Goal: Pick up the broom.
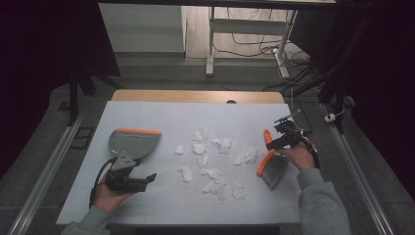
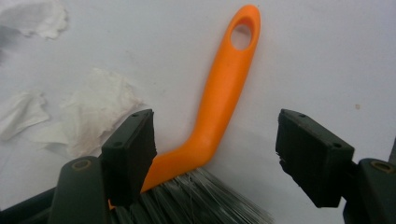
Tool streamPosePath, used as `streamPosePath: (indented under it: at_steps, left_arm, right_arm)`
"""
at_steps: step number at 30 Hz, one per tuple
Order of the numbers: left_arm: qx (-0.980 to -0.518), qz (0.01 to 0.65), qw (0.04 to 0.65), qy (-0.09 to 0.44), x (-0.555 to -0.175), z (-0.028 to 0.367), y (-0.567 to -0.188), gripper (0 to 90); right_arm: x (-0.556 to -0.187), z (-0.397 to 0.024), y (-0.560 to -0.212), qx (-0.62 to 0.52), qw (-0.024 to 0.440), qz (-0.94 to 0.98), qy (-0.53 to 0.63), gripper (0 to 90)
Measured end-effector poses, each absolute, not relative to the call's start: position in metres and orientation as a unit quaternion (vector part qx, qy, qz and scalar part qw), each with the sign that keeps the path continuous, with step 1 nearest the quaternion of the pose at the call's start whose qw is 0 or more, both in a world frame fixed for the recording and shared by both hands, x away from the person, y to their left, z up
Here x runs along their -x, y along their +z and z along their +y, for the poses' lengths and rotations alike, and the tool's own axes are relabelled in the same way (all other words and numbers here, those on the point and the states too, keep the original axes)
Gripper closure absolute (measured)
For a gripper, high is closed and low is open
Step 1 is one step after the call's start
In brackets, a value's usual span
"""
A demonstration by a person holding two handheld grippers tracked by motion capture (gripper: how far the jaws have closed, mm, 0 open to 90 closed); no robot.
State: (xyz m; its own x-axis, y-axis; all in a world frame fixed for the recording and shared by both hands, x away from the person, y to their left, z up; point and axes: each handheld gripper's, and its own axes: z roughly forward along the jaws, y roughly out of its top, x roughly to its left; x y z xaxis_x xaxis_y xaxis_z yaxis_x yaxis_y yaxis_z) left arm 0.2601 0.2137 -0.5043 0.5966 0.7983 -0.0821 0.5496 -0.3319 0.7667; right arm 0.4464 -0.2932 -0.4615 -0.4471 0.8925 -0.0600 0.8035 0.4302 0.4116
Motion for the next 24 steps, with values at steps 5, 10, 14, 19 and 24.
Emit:
streamPosePath:
  at_steps: [5, 10, 14, 19, 24]
  left_arm:
    - [-0.801, 0.421, 0.396, 0.157, -0.26, 0.213, -0.505, 19.7]
    - [-0.803, 0.42, 0.394, 0.156, -0.26, 0.213, -0.506, 19.7]
    - [-0.804, 0.418, 0.394, 0.155, -0.26, 0.213, -0.506, 19.7]
    - [-0.803, 0.419, 0.395, 0.154, -0.26, 0.214, -0.506, 19.7]
    - [-0.803, 0.419, 0.394, 0.155, -0.26, 0.214, -0.506, 19.7]
  right_arm:
    - [-0.453, -0.287, -0.471, -0.534, 0.118, 0.825, 0.143, 30.7]
    - [-0.456, -0.284, -0.477, -0.556, 0.111, 0.815, 0.12, 33.2]
    - [-0.458, -0.284, -0.482, -0.569, 0.108, 0.808, 0.106, 36.9]
    - [-0.461, -0.284, -0.485, -0.582, 0.099, 0.801, 0.099, 44.3]
    - [-0.462, -0.278, -0.488, -0.593, 0.101, 0.795, 0.083, 52.2]
